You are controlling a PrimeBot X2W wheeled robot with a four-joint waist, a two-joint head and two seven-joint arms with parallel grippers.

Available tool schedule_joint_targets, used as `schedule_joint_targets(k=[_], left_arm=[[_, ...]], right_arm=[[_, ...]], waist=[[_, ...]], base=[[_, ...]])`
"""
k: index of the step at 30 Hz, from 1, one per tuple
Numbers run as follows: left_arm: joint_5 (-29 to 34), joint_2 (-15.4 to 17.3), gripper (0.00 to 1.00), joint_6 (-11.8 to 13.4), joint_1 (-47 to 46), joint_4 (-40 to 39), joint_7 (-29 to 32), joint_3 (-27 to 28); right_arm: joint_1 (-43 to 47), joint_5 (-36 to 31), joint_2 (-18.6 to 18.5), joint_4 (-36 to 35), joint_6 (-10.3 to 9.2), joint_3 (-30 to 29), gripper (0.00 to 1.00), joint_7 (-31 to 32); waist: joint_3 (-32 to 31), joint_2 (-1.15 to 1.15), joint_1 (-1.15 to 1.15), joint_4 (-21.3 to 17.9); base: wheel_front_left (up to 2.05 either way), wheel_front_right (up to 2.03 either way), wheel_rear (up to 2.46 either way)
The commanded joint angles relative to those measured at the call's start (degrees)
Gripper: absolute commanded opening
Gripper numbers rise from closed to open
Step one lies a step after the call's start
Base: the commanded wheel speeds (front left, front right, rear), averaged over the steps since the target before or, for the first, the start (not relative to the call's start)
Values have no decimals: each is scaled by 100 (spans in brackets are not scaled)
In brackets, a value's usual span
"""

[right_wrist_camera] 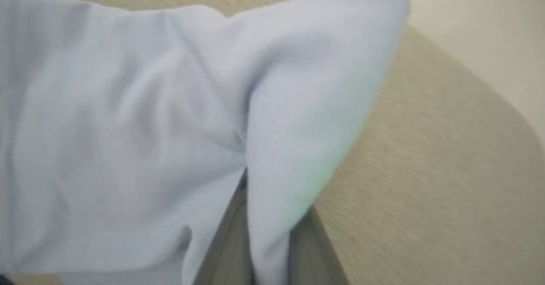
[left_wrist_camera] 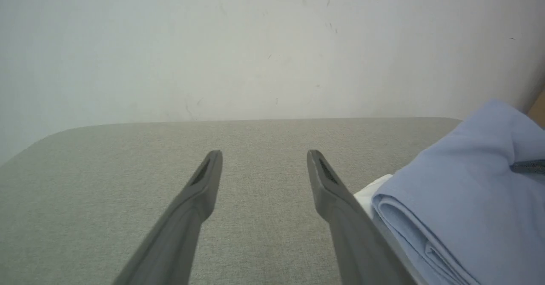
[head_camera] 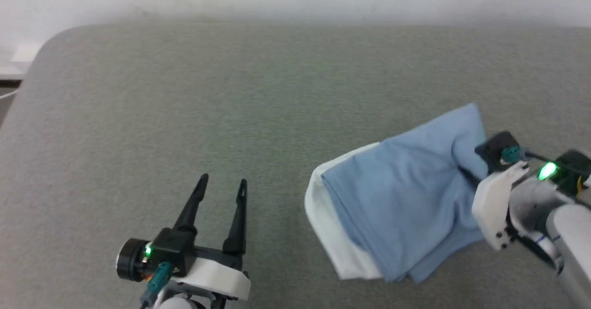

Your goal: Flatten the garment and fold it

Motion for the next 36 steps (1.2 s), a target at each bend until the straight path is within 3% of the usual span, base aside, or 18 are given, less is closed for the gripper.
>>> schedule_joint_targets(k=[1,7,11,20,26,32,33,34,36], left_arm=[[-57,-10,100,75,-44,-12,-27,-75],[20,-10,100,117,-510,-52,-27,-361],[184,-10,100,116,-945,-287,-27,-388],[442,77,100,-44,-1757,-639,-27,-535],[484,122,100,-28,-1996,-758,-27,-549],[449,162,100,35,-2009,-768,-27,-513],[442,167,100,41,-1998,-763,-27,-511],[433,169,100,45,-1989,-757,-27,-512],[417,172,100,51,-1972,-727,-27,-513]], right_arm=[[-253,-191,-213,-70,-15,94,0,55],[-1002,-506,-1039,-68,-15,305,0,163],[-1368,-528,-1507,198,-15,217,0,59],[-1768,-817,-2221,1438,-15,-262,0,-896],[-1878,-1060,-2308,2191,-15,-659,0,-1472],[-1916,-1167,-2111,3000,-15,-1171,0,-1708],[-1933,-1168,-2064,3113,-15,-1245,25,-1699],[-1950,-1172,-2023,3215,-15,-1301,96,-1677],[-2008,-1268,-1978,3307,-15,-1380,100,-1759]], waist=[[164,0,0,-722],[803,0,0,-1410],[1405,0,0,-1670],[2524,0,0,-1560],[2899,0,0,-1311],[3063,0,0,-1126],[3061,0,0,-1116],[3053,0,0,-1104],[3005,0,0,-1090]], base=[[0,0,0],[0,0,0],[0,0,0],[0,0,0],[0,0,0],[0,0,0],[0,0,0],[0,0,0],[0,0,0]])
